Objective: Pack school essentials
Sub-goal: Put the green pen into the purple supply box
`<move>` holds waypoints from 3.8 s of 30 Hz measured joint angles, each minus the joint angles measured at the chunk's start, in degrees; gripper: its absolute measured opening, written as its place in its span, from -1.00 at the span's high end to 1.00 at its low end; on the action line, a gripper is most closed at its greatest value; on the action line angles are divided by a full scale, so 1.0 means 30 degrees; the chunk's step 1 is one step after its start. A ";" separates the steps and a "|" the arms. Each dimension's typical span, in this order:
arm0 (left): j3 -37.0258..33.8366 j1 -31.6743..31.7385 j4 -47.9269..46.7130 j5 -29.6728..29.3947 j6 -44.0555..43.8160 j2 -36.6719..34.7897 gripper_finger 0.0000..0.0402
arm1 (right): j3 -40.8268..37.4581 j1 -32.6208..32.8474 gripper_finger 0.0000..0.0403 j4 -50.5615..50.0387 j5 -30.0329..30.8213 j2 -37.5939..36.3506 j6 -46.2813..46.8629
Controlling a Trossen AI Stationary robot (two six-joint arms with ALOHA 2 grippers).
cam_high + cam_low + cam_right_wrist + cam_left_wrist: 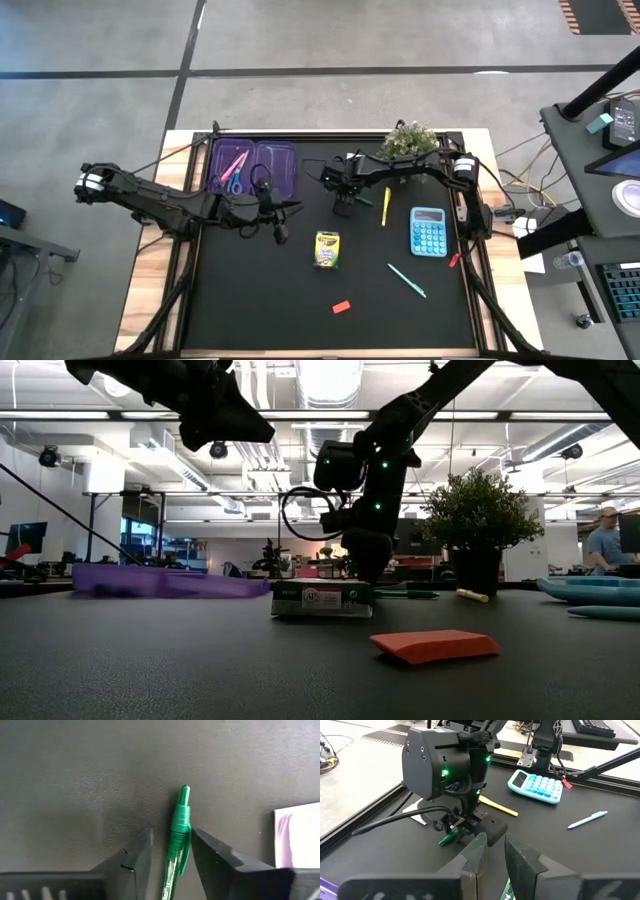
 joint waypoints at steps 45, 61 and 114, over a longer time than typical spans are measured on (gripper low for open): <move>-0.1342 -0.0155 0.4934 0.0629 0.0882 0.0945 0.75 | -0.6557 0.3983 0.89 0.7316 0.0474 -1.1284 0.0482; -0.4092 -0.0554 1.8369 0.4087 0.2172 0.5842 0.75 | -1.5831 0.6550 0.89 2.7431 0.0517 -1.4116 0.1728; 0.1973 0.0138 2.3350 0.5574 0.3468 1.3238 0.97 | -1.5992 0.6965 0.80 3.0159 -0.1093 -1.3365 0.2159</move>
